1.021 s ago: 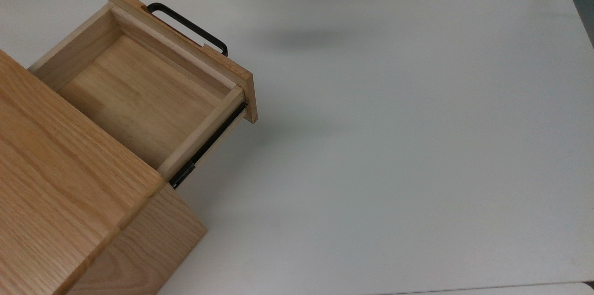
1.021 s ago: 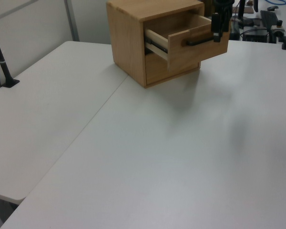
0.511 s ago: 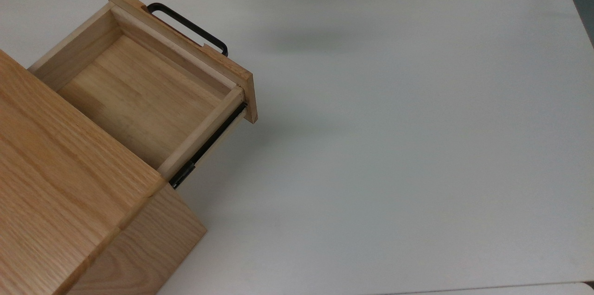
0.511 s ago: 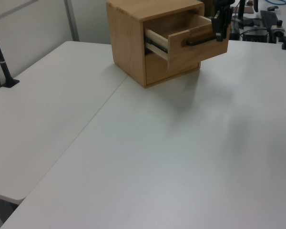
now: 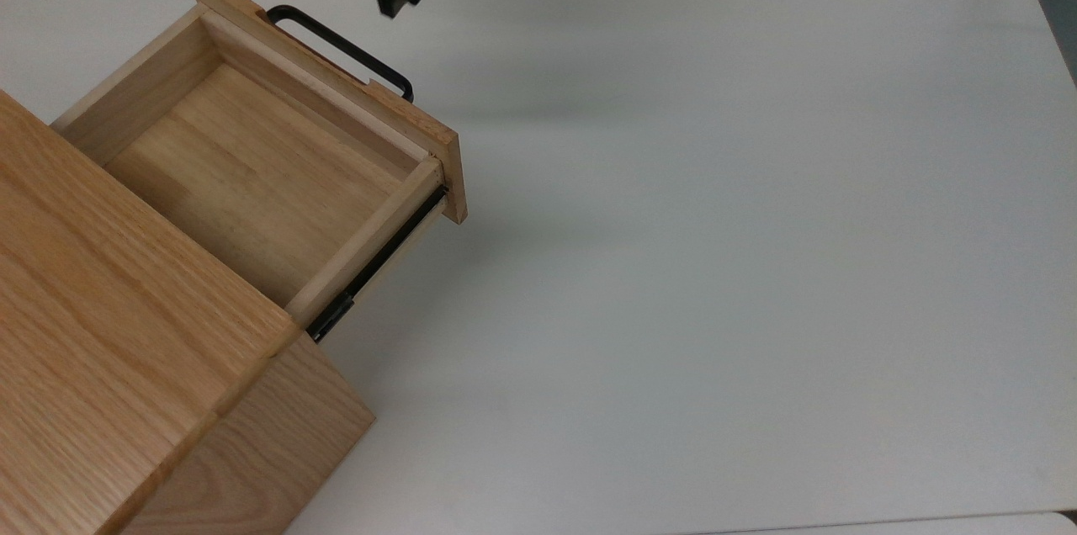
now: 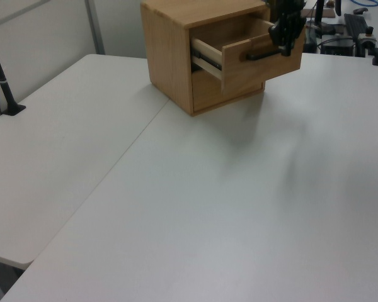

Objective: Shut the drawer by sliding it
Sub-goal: 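Lower the gripper against the drawer front beside the black handle, then push the drawer front into the cabinet with the gripper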

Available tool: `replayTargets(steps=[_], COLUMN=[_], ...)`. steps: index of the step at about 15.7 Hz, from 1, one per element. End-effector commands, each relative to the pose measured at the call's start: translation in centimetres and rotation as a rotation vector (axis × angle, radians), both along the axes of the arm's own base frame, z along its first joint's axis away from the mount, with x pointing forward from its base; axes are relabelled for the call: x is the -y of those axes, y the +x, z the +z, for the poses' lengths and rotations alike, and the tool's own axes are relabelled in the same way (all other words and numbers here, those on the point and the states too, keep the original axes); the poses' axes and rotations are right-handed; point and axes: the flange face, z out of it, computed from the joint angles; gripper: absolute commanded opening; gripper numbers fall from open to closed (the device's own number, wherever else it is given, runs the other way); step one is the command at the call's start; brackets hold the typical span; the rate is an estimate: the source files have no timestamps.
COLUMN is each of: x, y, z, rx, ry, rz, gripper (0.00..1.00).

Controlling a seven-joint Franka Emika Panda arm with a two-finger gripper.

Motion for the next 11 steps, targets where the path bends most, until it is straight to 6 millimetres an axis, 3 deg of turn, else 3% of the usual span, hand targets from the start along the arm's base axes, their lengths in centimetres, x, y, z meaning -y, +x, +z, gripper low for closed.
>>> replayTargets(steps=[1,11], x=[1.9,6.7], y=[2.7,8.7], z=[-1.1,-2.4], rx=[0.045,0.252], ry=[0.014,-0.047], rz=[-0.11,-0.177], gripper=[0.04,0.03])
